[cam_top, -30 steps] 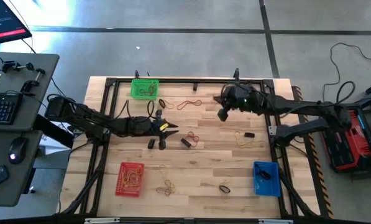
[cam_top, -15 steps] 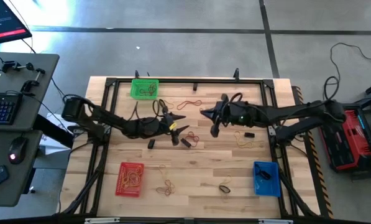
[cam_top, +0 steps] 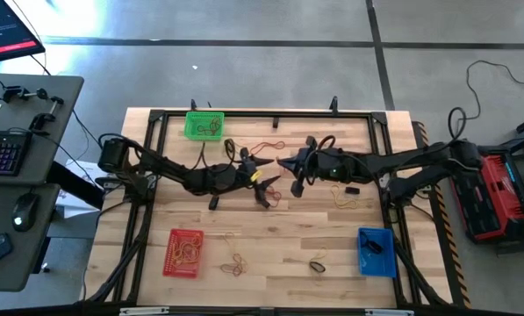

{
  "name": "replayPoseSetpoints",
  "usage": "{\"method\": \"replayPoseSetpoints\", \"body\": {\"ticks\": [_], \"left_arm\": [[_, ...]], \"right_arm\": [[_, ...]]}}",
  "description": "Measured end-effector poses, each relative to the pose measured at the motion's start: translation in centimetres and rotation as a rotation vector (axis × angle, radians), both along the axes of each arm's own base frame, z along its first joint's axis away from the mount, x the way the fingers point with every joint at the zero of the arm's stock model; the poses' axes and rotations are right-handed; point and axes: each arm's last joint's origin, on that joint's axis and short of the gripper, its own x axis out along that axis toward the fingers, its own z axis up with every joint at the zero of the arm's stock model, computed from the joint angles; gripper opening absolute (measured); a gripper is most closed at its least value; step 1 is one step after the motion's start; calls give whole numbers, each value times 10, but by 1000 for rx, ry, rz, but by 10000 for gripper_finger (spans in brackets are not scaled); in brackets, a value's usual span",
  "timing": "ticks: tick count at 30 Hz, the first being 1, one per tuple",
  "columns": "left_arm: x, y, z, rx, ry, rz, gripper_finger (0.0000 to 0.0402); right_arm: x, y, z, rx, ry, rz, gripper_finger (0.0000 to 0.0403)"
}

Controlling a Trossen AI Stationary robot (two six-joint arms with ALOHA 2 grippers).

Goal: Sort rubber bands into baskets
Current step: Put the red rubber band into the green bin

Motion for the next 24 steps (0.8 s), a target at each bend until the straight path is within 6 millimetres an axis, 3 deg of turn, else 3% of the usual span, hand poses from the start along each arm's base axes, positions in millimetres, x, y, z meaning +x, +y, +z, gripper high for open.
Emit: {"method": "replayPoseSetpoints", "body": {"ticks": [24], "left_arm": [[9,1,13,-31,-53,-35,256]], "right_arm": [[2,9,3,7,-37,56,0]]}}
